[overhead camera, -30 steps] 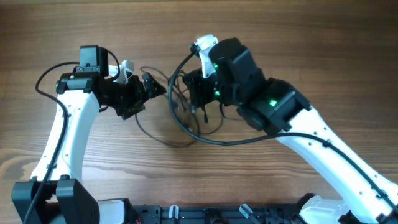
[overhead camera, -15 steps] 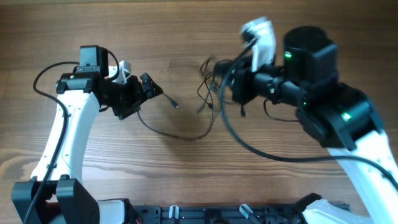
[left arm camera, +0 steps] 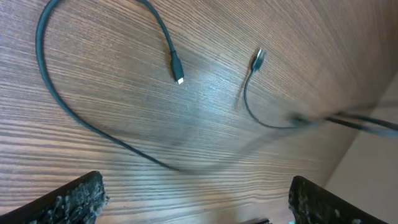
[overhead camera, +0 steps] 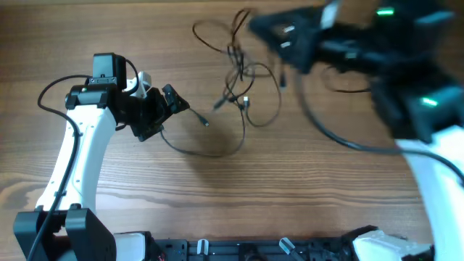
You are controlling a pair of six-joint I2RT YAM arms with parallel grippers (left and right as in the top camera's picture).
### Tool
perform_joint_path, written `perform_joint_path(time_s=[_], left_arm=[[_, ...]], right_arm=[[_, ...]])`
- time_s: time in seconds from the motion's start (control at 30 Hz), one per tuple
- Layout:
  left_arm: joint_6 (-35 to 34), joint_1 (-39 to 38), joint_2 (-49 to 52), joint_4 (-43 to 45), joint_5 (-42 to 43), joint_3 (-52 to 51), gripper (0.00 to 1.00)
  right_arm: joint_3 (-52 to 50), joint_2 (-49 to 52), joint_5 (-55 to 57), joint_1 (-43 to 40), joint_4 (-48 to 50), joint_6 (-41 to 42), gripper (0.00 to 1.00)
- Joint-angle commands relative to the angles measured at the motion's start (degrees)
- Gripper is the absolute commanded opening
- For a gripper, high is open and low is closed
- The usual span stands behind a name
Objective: Untangle cables
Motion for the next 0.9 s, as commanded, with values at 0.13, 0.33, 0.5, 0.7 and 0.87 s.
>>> perform_joint_path(time_s=[0.13, 0.33, 0.5, 0.7, 0.87], left_arm=[[-0.5, 0.1, -0.2, 0.8, -0.4, 0.0, 0.98], [-0.5, 0.1, -0.2, 0.8, -0.4, 0.0, 1.0], [-0.5, 0.1, -0.2, 0.5, -0.4, 0.0, 1.0], [-0.5, 0.1, -0.2, 0.9, -0.4, 0.0, 1.0], [-0.6, 0.1, -0.2, 1.0, -0.4, 0.0, 1.0]], right_arm=[[-1.7, 0.1, 35.8, -0.5, -27.2, 0.4, 0.04], [-5.4, 5.6, 48.2, -0.5, -34.8, -0.3, 0.33], [-5.3, 5.8, 57.8, -1.3, -34.8, -0.6, 1.0], [-5.4, 6.1, 47.6, -1.3, -37.1, -2.9, 1.0], [-6.5, 9.4, 24.9, -1.2, -38.4, -12.5, 1.0]])
